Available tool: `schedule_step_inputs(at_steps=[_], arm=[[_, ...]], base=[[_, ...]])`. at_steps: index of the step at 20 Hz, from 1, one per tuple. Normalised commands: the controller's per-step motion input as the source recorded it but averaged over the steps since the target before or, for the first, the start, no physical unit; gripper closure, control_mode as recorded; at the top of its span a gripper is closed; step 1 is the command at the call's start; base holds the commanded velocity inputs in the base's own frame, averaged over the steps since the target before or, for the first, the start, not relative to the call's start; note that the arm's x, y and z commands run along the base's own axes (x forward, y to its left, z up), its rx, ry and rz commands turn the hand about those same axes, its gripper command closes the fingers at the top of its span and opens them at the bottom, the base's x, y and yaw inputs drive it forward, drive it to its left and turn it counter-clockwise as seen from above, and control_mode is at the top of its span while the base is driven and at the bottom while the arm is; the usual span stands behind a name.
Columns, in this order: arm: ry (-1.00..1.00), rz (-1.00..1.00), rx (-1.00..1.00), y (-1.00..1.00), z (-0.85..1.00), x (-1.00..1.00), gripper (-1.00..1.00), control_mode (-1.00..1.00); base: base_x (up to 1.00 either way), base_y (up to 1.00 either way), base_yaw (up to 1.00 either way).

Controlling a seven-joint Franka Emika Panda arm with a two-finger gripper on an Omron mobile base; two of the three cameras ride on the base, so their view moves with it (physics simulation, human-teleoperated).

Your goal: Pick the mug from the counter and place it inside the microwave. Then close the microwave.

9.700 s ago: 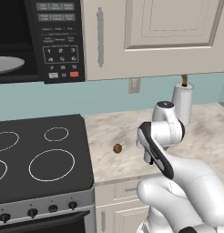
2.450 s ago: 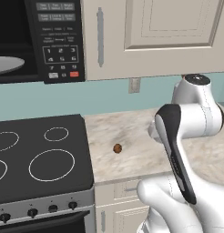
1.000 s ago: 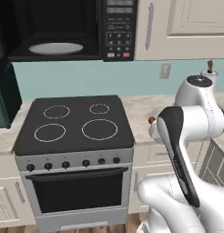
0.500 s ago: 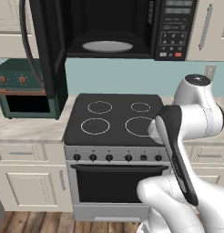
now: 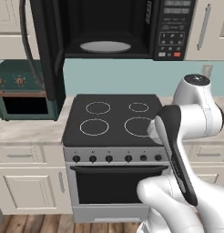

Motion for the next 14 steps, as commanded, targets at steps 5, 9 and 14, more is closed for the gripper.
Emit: schedule_step_inputs(at_steps=[5,9,14], arm=[[0.00,0.00,0.00,0.00,0.00,0.00,1.00,1.00],[0.00,0.00,0.00,0.00,0.00,0.00,1.00,1.00],[0.00,0.00,0.00,0.00,0.00,0.00,1.00,1.00]], base=[[0.17,0.01,-0.24],[0.22,0.13,-0.30],[0.41,0.27,-0.26]])
